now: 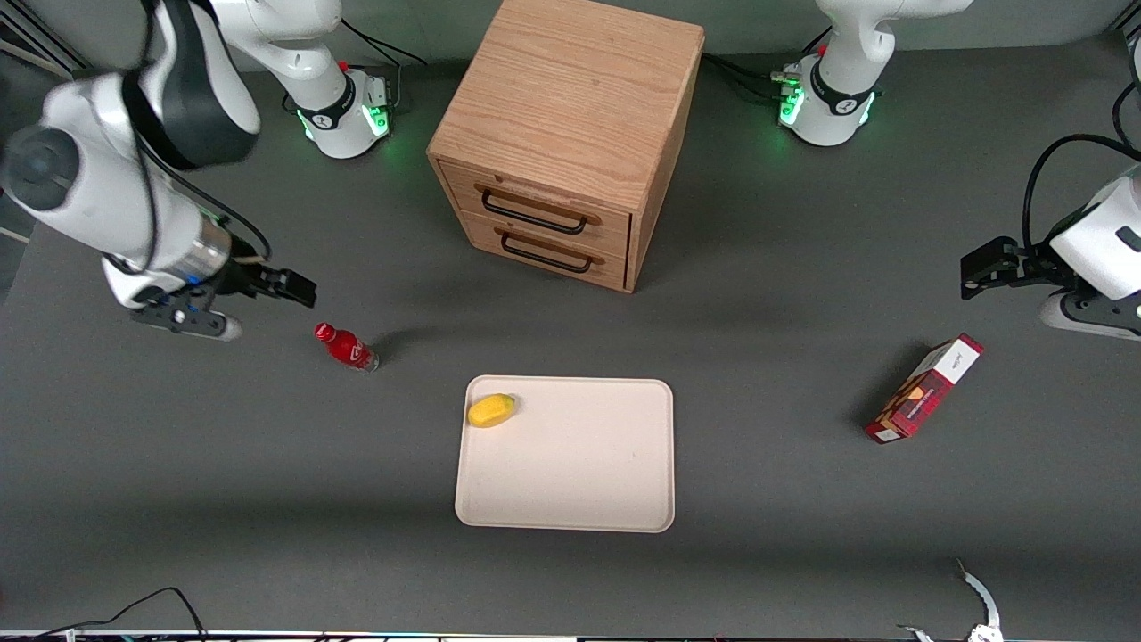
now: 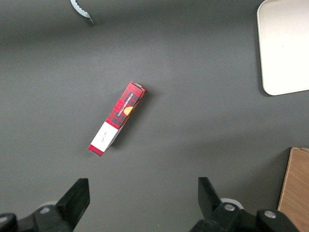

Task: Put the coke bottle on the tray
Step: 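Move the right gripper down to the red Coca-Cola bottle, then close the right gripper around the bottle's neck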

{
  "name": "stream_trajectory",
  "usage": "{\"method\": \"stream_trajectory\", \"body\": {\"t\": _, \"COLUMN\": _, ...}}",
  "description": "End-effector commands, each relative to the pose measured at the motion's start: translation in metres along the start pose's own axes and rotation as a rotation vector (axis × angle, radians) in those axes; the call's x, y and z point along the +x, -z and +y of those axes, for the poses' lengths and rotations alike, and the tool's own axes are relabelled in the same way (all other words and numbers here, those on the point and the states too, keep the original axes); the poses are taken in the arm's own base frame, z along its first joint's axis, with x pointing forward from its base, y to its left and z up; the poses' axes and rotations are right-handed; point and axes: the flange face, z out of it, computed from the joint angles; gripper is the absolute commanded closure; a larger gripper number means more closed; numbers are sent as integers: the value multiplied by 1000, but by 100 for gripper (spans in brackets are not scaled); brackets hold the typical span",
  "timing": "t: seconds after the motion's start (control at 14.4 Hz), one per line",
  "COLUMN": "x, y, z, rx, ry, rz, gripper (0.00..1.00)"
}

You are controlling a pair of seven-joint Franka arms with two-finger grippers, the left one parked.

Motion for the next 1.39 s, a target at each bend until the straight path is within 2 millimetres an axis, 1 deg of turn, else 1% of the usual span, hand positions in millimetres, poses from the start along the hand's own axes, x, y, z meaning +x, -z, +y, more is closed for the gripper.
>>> {"method": "stream_trajectory", "body": {"t": 0.0, "x": -5, "y": -46, "z": 6, "rx": 2, "ry": 24, "rz": 56, "gripper": 0}}
{"method": "stream_trajectory", "body": {"t": 0.21, "x": -2, "y": -88, "z": 9, "rx": 16, "ry": 14, "rz": 83, "gripper": 0}}
{"method": "stream_trajectory", "body": {"t": 0.28, "x": -4, "y": -96, "z": 10, "rx": 19, "ry": 15, "rz": 88, "gripper": 0}}
{"method": "stream_trajectory", "body": {"t": 0.35, "x": -5, "y": -100, "z": 11, "rx": 20, "ry": 15, "rz": 93, "gripper": 0}}
{"method": "stream_trajectory", "body": {"t": 0.42, "x": -6, "y": -101, "z": 10, "rx": 19, "ry": 16, "rz": 90, "gripper": 18}}
{"method": "stream_trajectory", "body": {"t": 0.56, "x": -6, "y": -101, "z": 10, "rx": 18, "ry": 20, "rz": 90, "gripper": 86}}
{"method": "stream_trajectory", "body": {"t": 0.62, "x": -6, "y": -100, "z": 10, "rx": 7, "ry": 35, "rz": 96, "gripper": 100}}
{"method": "stream_trajectory", "body": {"t": 0.83, "x": -6, "y": -93, "z": 9, "rx": -9, "ry": 52, "rz": 107, "gripper": 100}}
{"method": "stream_trajectory", "body": {"t": 0.9, "x": -5, "y": -87, "z": 9, "rx": -7, "ry": 57, "rz": 117, "gripper": 100}}
{"method": "stream_trajectory", "body": {"t": 0.97, "x": -4, "y": -77, "z": 8, "rx": -10, "ry": 61, "rz": 120, "gripper": 100}}
{"method": "stream_trajectory", "body": {"t": 1.04, "x": 1, "y": -55, "z": 6, "rx": -22, "ry": 61, "rz": 98, "gripper": 100}}
{"method": "stream_trajectory", "body": {"t": 1.11, "x": 7, "y": -26, "z": 2, "rx": -39, "ry": 59, "rz": 65, "gripper": 100}}
{"method": "stream_trajectory", "body": {"t": 1.32, "x": 27, "y": 74, "z": -11, "rx": -55, "ry": 47, "rz": 1, "gripper": 100}}
